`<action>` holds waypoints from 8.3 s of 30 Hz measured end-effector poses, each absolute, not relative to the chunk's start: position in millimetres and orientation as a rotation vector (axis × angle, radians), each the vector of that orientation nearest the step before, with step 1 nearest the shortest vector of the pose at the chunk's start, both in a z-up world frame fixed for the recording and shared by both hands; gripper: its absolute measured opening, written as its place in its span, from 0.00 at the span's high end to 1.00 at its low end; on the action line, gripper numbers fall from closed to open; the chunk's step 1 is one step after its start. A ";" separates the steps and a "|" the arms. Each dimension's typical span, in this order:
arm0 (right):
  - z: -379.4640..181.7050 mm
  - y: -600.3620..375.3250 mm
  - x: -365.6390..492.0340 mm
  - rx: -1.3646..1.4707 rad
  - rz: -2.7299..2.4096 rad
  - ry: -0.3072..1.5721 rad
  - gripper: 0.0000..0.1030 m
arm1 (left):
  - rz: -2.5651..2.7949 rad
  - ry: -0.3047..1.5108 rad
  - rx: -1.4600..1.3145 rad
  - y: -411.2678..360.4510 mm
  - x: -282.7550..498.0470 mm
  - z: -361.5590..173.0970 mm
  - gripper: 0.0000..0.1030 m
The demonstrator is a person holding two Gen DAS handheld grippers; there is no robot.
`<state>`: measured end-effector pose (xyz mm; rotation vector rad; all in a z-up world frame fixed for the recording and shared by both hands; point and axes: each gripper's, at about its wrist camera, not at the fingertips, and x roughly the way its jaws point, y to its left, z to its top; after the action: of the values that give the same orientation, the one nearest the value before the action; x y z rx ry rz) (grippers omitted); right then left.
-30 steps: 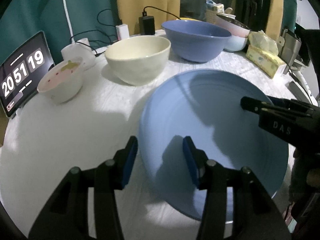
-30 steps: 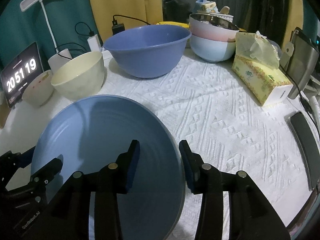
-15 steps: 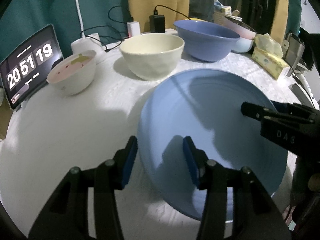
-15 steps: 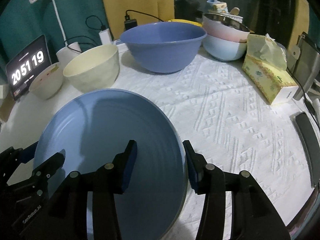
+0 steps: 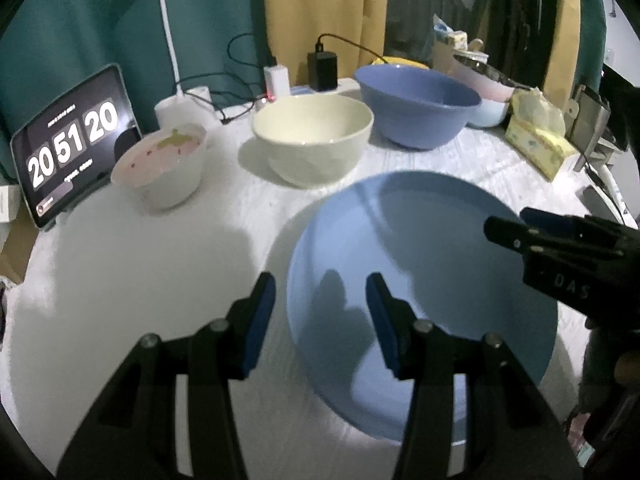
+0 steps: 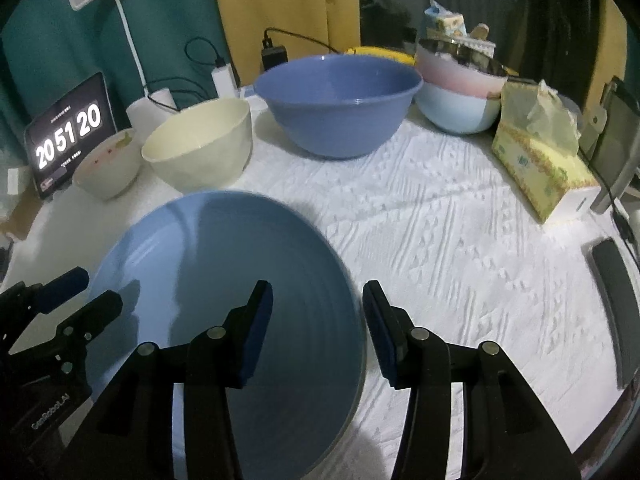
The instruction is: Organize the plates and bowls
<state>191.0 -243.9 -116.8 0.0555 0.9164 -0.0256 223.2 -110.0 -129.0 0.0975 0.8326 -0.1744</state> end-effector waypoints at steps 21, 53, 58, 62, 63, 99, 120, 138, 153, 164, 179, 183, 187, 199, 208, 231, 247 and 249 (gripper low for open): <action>-73.1 -275.2 207.3 0.027 -0.001 0.807 0.51 | -0.241 0.635 0.070 -147.0 244.0 -75.9 0.52; -82.4 -320.0 311.8 0.054 -0.071 0.784 0.51 | -0.298 0.602 0.035 -172.6 317.0 -76.0 0.52; -98.3 -328.4 316.8 0.073 -0.077 0.818 0.51 | -0.313 0.630 0.038 -179.3 328.4 -85.1 0.52; -115.1 -335.8 317.8 0.090 -0.079 0.854 0.51 | -0.325 0.655 0.039 -187.4 336.3 -93.6 0.52; -119.3 -337.3 317.8 0.095 -0.081 0.863 0.51 | -0.328 0.661 0.039 -189.6 338.1 -95.4 0.52; -134.3 -353.6 310.8 0.181 -0.046 0.854 0.74 | -0.389 0.696 0.077 -222.3 362.7 -112.6 0.53; -89.5 -329.9 265.1 0.172 -0.065 0.801 0.74 | -0.424 0.635 0.050 -204.5 315.7 -78.7 0.53; -64.1 -297.4 216.2 0.142 -0.046 0.766 0.73 | -0.413 0.602 0.012 -174.0 262.7 -60.4 0.53; -62.9 -265.0 188.1 0.130 -0.014 0.777 0.73 | -0.382 0.606 -0.005 -144.4 224.9 -62.8 0.53; -69.7 -236.5 172.7 0.102 0.017 0.801 0.73 | -0.350 0.624 -0.029 -116.1 200.3 -70.8 0.53; -86.0 -205.8 162.7 0.055 0.057 0.865 0.72 | -0.305 0.659 -0.070 -89.0 177.5 -86.5 0.53; -89.3 -198.7 161.7 0.044 0.064 0.877 0.71 | -0.290 0.672 -0.074 -84.8 176.2 -89.9 0.53; -91.9 -194.7 162.3 0.037 0.068 0.894 0.71 | -0.277 0.691 -0.076 -82.2 177.3 -93.6 0.53; -88.4 -190.5 161.9 0.027 0.078 0.903 0.69 | -0.271 0.719 -0.092 -75.9 177.0 -97.6 0.52; -78.0 -190.7 159.7 0.025 0.080 0.875 0.68 | -0.264 0.702 -0.093 -71.9 172.9 -91.7 0.52; -62.5 -211.7 164.7 0.037 0.038 0.823 0.54 | -0.295 0.717 -0.035 -84.0 183.8 -87.6 0.52; -49.3 -216.4 181.5 0.031 0.042 0.798 0.54 | -0.243 0.653 -0.060 -64.4 198.6 -64.0 0.43; -46.8 -216.7 185.2 0.032 0.043 0.794 0.54 | -0.238 0.646 -0.061 -62.8 201.8 -61.0 0.43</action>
<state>185.2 -216.7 -46.8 0.0315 0.7938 0.0431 201.8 -62.8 -61.0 -0.0612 0.6457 -0.2381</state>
